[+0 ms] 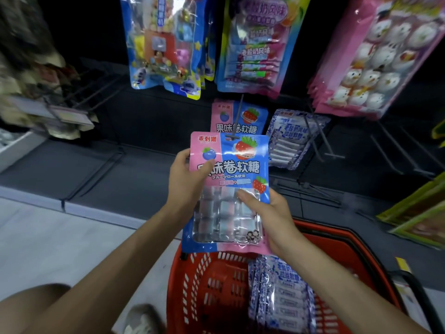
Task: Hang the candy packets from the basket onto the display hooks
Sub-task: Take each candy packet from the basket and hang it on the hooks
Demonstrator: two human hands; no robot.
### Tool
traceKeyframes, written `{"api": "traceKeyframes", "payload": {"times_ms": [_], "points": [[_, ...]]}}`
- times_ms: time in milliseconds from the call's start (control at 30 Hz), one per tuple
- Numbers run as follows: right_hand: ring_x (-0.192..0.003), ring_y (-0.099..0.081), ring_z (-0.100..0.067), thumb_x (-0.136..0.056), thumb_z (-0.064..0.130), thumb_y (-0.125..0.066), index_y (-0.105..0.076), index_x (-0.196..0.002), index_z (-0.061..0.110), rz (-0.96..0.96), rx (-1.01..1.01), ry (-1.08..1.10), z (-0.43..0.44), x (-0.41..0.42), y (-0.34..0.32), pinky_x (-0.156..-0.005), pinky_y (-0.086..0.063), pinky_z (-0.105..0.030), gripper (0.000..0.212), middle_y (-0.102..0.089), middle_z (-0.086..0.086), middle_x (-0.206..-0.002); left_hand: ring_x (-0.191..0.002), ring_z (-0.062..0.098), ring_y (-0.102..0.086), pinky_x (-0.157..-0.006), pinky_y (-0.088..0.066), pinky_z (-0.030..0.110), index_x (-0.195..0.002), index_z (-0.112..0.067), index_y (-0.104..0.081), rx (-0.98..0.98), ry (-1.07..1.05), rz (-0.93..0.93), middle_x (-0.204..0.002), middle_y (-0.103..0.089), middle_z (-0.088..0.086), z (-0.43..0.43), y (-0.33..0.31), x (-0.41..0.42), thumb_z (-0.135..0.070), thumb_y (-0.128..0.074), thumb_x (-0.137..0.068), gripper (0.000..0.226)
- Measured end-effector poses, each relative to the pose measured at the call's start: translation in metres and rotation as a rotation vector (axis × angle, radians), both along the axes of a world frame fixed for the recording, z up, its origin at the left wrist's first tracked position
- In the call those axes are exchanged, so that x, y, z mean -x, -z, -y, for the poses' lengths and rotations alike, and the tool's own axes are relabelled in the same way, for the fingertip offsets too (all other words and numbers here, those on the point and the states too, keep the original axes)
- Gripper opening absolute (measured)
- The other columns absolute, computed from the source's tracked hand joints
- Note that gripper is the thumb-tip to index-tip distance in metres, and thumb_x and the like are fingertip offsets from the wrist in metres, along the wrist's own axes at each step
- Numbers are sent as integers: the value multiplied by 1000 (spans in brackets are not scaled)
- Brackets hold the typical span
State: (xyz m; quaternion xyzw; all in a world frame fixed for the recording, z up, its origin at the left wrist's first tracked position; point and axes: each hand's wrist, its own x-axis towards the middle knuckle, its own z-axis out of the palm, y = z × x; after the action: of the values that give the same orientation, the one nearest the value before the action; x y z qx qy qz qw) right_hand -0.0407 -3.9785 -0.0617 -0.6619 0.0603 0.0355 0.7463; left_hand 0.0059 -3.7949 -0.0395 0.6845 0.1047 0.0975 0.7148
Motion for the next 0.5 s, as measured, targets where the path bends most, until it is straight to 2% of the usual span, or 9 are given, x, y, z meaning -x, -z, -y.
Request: {"api": "traceKeyframes", "payload": {"times_ms": [67,133,200,300,400,433,500], "points": [[-109,-75,-20,-91,14,-79,-75,-120,15,-42,-14,20,-2,-1,-1,-97,-55,-39,30,-80,-2,-113,-92,10,-77,-83,-64,34,-128,-15,-61,-26,15,-19,-109,-76,-3,-1,2,0,-14,-77,-93,39],[-109,-75,-24,-90,16,-81,-76,-119,17,-87,-44,36,-3,-4,-2,-101,-56,-47,29,-80,-3,-112,-92,11,-77,-87,-64,41,-131,-18,-58,-58,30,-38,-108,-77,-4,-2,4,1,-15,-77,-93,43],[-108,-75,-27,-88,18,-82,-77,-116,17,-127,-53,48,-4,-7,-4,-101,-56,-49,28,-80,-3,-110,-93,14,-77,-90,-62,48,-142,-20,-52,-98,36,-68,-106,-78,-4,-3,5,1,-19,-78,-91,57],[-108,-75,-28,-86,21,-84,-77,-113,17,-176,-33,58,-4,-14,-5,-96,-57,-43,28,-81,-1,-107,-98,18,-76,-94,-60,52,-154,-22,-40,-108,62,-124,-111,-77,0,-6,5,1,-25,-79,-90,75],[-108,-75,-27,-83,22,-86,-78,-112,16,-220,-37,71,-6,-22,-7,-103,-54,-48,30,-81,0,-105,-106,22,-74,-98,-58,53,-159,-23,-33,-127,79,-168,-122,-74,4,-9,4,0,-38,-79,-80,93],[-107,-75,-26,-83,22,-87,-78,-111,15,-237,-31,81,-8,-25,-10,-99,-56,-45,30,-82,0,-103,-108,23,-73,-99,-57,53,-160,-24,-31,-139,84,-185,-123,-72,3,-10,3,0,-40,-78,-78,95],[-99,-74,-23,-83,24,-86,-77,-109,15,-283,-18,90,-10,-31,-15,-80,-55,-35,29,-81,1,-98,-110,24,-71,-101,-56,54,-161,-24,-26,-150,95,-224,-126,-70,3,-12,2,-1,-37,-78,-83,94]]}}
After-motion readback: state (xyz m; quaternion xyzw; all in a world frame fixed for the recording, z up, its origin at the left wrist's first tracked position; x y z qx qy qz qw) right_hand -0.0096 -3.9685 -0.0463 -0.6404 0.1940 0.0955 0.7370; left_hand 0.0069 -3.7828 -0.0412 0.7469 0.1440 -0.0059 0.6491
